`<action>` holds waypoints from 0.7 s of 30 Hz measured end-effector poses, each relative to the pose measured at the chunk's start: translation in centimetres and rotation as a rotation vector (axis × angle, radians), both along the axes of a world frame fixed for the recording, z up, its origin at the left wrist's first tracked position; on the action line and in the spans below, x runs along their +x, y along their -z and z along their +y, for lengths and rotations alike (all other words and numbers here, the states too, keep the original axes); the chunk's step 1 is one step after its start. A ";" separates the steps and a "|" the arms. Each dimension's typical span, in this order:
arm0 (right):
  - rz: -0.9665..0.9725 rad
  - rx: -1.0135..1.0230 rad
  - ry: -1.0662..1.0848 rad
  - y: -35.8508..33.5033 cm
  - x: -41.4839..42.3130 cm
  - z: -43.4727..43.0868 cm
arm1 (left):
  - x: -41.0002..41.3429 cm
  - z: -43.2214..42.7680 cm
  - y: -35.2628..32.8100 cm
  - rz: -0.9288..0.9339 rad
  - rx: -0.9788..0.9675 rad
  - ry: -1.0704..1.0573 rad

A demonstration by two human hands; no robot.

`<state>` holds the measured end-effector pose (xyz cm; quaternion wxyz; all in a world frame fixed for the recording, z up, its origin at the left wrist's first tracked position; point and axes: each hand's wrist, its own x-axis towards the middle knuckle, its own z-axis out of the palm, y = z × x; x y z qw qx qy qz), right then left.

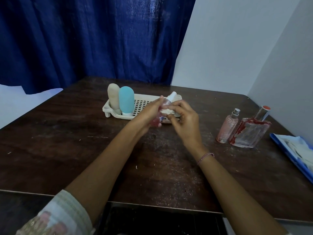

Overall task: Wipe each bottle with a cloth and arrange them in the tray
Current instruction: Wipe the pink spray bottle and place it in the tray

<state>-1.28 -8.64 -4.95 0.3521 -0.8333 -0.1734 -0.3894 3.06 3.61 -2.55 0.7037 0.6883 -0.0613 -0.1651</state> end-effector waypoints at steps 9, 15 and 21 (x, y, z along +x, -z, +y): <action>0.032 -0.359 0.070 -0.3 0.5 -2.0 | 0.6 1.6 0.1 -0.272 0.323 0.108; 0.111 -0.398 0.021 -0.2 0.5 -2.5 | 0.4 2.1 0.4 -0.580 0.560 0.096; 0.223 -0.438 0.024 0.0 0.2 -1.6 | 0.1 1.9 0.5 -0.866 0.693 0.014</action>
